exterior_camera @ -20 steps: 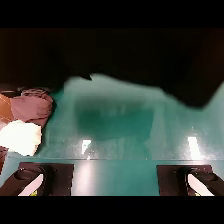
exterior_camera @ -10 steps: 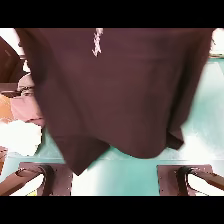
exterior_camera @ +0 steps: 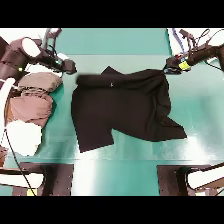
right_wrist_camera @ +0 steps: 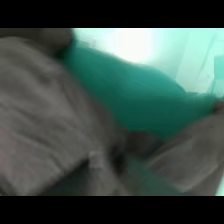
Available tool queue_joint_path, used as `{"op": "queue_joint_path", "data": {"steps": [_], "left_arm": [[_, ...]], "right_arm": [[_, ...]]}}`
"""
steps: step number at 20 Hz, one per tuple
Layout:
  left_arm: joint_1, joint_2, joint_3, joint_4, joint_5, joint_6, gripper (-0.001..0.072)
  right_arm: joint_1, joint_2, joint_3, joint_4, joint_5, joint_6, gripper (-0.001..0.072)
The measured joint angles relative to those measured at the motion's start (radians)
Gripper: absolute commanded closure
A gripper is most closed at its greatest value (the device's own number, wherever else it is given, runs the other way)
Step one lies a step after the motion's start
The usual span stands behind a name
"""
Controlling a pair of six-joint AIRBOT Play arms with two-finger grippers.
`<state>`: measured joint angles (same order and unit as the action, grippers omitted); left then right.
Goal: Fold the shirts.
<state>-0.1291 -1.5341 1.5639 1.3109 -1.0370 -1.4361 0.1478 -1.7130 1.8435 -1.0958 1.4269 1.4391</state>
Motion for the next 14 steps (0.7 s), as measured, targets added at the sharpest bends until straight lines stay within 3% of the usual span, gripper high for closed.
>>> {"op": "queue_joint_path", "data": {"steps": [2, 6, 10, 14], "left_arm": [[0.006, -0.019, 0.003, -0.008, 0.01, -0.002, 0.0199], [0.077, 0.002, -0.011, -0.014, -0.111, -0.003, 0.0207], [0.149, 0.097, -0.207, -0.061, -0.179, 0.006, 0.0206], [0.173, 0.168, -0.482, -0.146, -0.146, 0.037, 0.0207]], "right_arm": [[0.001, -0.045, 0.061, 0.003, 0.016, -0.002, 0.0318], [0.0, -0.035, 0.101, 0.005, 0.109, -0.034, 0.0323], [-0.027, 0.104, -0.058, 0.067, 0.142, -0.069, 0.0324], [-0.072, 0.267, -0.264, 0.175, 0.126, -0.088, 0.0324]]}}
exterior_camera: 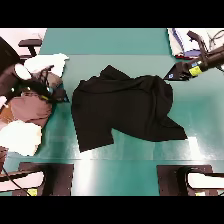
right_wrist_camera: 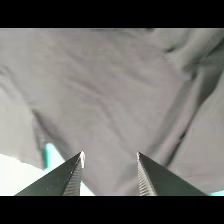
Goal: Fold the shirts.
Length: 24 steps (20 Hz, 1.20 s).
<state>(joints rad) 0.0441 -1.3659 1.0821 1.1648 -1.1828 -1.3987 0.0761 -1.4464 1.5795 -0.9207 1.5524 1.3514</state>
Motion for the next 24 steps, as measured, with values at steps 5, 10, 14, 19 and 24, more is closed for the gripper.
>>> {"op": "queue_joint_path", "data": {"steps": [5, 10, 14, 19, 24], "left_arm": [[-0.006, 0.02, -0.19, -0.118, 0.113, 0.045, 0.0207], [-0.058, 0.023, -0.241, -0.171, 0.19, 0.064, 0.0681], [-0.074, 0.026, -0.207, -0.187, 0.182, 0.07, 0.0681], [-0.08, 0.052, -0.127, -0.198, 0.138, 0.085, 0.0681], [-0.08, 0.068, -0.103, -0.204, 0.14, 0.089, 0.0681]], "right_arm": [[-0.03, 0.158, -0.187, 0.047, -0.062, -0.005, 0.0324], [-0.053, 0.259, -0.309, 0.057, -0.09, -0.007, 0.0324], [-0.171, 0.351, -0.472, 0.006, -0.079, 0.015, 0.0297], [-0.446, 0.486, -0.753, -0.238, -0.048, 0.061, 0.0164], [-0.649, 0.5, -0.972, -0.281, -0.055, 0.076, 0.0267]]}}
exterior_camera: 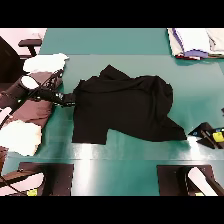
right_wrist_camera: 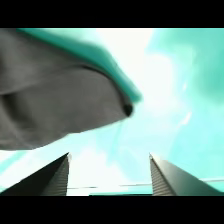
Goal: Fold the shirts.
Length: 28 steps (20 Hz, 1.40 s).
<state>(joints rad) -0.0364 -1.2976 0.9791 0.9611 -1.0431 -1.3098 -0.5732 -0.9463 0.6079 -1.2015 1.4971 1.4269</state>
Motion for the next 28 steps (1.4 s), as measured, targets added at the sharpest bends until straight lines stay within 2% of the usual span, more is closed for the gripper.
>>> {"op": "queue_joint_path", "data": {"steps": [6, 7, 8, 10, 11, 15, 19, 24, 28], "left_arm": [[0.0, 0.003, 0.006, 0.0, 0.01, 0.002, 0.068], [0.0, 0.003, 0.006, 0.0, 0.01, 0.002, 0.068], [0.0, 0.003, 0.006, 0.0, 0.011, 0.002, 0.0681], [0.0, 0.003, 0.006, 0.0, 0.011, 0.002, 0.0681], [0.0, 0.005, 0.006, 0.0, 0.011, 0.002, 0.0681], [0.003, 0.055, 0.019, 0.003, 0.011, -0.002, 0.0681], [0.045, 0.201, 0.142, 0.005, 0.011, -0.037, 0.0681], [0.091, 0.396, 0.481, 0.005, 0.04, -0.064, 0.0682], [0.1, 0.459, 0.827, 0.005, 0.062, -0.074, 0.0683]], "right_arm": [[0.005, -0.087, -0.092, 0.103, -0.142, 0.002, 0.0288], [0.029, -0.105, -0.09, 0.115, -0.153, 0.004, 0.0384], [0.06, -0.127, -0.087, 0.122, -0.167, 0.005, 0.0439], [0.124, -0.163, -0.073, 0.136, -0.204, 0.01, 0.0627], [0.161, -0.18, -0.063, 0.136, -0.221, 0.01, 0.0682], [0.283, -0.169, 0.023, 0.111, -0.279, 0.011, 0.0695], [0.341, -0.046, 0.249, 0.122, -0.234, 0.011, 0.0695], [0.36, 0.106, 0.687, 0.128, -0.233, 0.011, 0.0695], [0.362, 0.163, 1.024, 0.128, -0.235, 0.012, 0.0696]]}}
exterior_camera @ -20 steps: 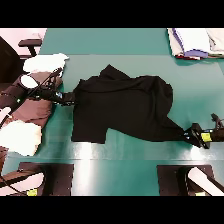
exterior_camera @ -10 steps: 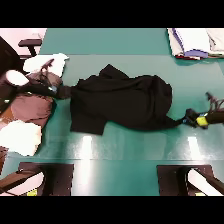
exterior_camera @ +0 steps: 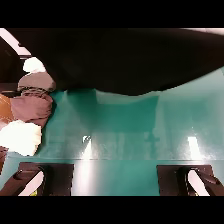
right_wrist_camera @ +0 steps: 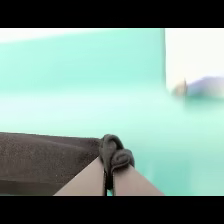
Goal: Fold the shirts.
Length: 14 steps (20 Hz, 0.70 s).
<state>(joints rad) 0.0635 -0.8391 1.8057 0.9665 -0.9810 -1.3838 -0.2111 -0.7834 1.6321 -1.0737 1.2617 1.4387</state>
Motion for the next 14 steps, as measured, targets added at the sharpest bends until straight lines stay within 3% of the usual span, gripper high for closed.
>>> {"op": "queue_joint_path", "data": {"steps": [4, 8, 14], "left_arm": [[0.003, 0.018, 0.261, 0.011, 0.022, -0.019, 0.0683], [0.003, 0.021, 0.325, 0.072, -0.004, -0.064, 0.0682], [0.004, -0.052, 0.016, 0.121, -0.147, -0.128, 0.0681]], "right_arm": [[0.001, -0.027, 0.32, -0.026, 0.064, 0.03, 0.0696], [0.001, -0.109, 0.542, -0.082, 0.185, 0.082, 0.0697], [0.003, -0.219, 0.364, -0.101, 0.274, 0.119, 0.0697]]}}
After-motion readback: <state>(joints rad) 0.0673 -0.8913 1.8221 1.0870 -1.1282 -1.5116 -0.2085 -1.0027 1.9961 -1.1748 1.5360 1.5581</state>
